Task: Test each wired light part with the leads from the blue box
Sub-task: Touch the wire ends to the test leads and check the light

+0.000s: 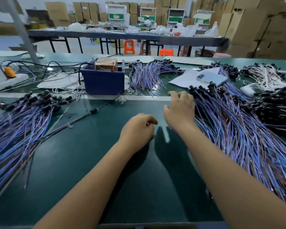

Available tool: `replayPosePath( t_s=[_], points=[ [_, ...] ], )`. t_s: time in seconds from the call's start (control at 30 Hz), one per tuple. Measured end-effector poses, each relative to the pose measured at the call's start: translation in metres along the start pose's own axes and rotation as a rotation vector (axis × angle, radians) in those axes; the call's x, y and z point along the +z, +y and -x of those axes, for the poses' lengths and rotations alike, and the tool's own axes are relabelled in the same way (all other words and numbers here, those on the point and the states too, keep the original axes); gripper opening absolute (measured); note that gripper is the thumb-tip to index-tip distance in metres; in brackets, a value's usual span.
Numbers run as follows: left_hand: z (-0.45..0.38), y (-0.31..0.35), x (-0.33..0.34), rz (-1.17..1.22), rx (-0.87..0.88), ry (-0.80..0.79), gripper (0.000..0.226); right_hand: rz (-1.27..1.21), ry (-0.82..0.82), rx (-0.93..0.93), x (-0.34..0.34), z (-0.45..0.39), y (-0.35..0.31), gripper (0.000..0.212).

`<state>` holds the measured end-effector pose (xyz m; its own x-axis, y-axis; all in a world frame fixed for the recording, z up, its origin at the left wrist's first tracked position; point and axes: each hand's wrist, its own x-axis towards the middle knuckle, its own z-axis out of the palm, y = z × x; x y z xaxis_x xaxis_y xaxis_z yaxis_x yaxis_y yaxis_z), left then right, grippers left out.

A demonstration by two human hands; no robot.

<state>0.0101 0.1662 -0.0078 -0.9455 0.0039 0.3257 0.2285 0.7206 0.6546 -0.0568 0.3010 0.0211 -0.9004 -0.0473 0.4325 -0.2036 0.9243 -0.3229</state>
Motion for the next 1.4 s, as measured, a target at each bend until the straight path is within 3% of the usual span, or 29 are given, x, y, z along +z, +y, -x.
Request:
replayPosePath(
  t_s=[0.17,0.27,0.37,0.57,0.63,0.7,0.77,0.83,0.9,0.97,1.03,1.1,1.17,1.27,1.4],
  points=[
    [0.003,-0.063,-0.06,-0.413,-0.241,0.31,0.028,-0.208,-0.207,-0.122,0.05,0.011,-0.09,0.043],
    [0.007,-0.09,-0.079,-0.597,-0.499,0.203,0.045,-0.256,-0.337,-0.105,0.075,0.018,-0.112,0.04],
    [0.001,-0.099,-0.077,-0.62,-0.63,0.116,0.049,-0.263,-0.304,-0.053,0.084,0.016,-0.11,0.032],
    [-0.023,-0.104,-0.077,-0.508,-0.701,0.257,0.035,-0.404,-0.293,-0.082,0.081,0.019,-0.103,0.024],
    [-0.022,-0.106,-0.077,-0.451,-0.658,0.334,0.03,-0.449,-0.281,-0.081,0.08,0.018,-0.101,0.023],
    [-0.017,-0.1,-0.076,-0.395,-0.519,0.527,0.024,-0.518,-0.244,-0.067,0.078,0.019,-0.101,0.022],
    [-0.014,-0.089,-0.079,-0.37,-0.247,0.769,0.019,-0.637,-0.195,-0.043,0.074,0.022,-0.103,0.019],
    [-0.014,-0.076,-0.081,-0.256,0.06,0.854,0.017,-0.852,-0.254,-0.015,0.069,0.024,-0.105,0.018],
    [-0.015,-0.06,-0.075,0.037,0.236,0.758,0.019,-1.18,-0.439,0.018,0.065,0.028,-0.11,0.027],
    [-0.014,-0.04,-0.064,0.319,0.258,0.591,0.022,-1.569,-0.623,0.097,0.061,0.029,-0.116,0.04],
    [-0.011,-0.023,-0.052,0.53,0.234,0.45,0.026,-1.936,-0.683,0.217,0.058,0.027,-0.118,0.047],
    [-0.009,-0.019,-0.047,0.694,0.181,0.297,0.028,-2.106,-0.63,0.347,0.057,0.021,-0.109,0.044],
    [-0.008,-0.026,-0.049,0.804,0.103,0.097,0.031,-2.061,-0.572,0.421,0.054,0.017,-0.097,0.039],
    [-0.004,-0.039,-0.054,0.79,-0.003,-0.219,0.029,-1.77,-0.519,0.489,0.053,0.013,-0.091,0.03],
    [-0.004,-0.047,-0.059,0.724,-0.095,-0.304,0.03,-1.645,-0.505,0.525,0.054,0.012,-0.095,0.034]
  ],
)
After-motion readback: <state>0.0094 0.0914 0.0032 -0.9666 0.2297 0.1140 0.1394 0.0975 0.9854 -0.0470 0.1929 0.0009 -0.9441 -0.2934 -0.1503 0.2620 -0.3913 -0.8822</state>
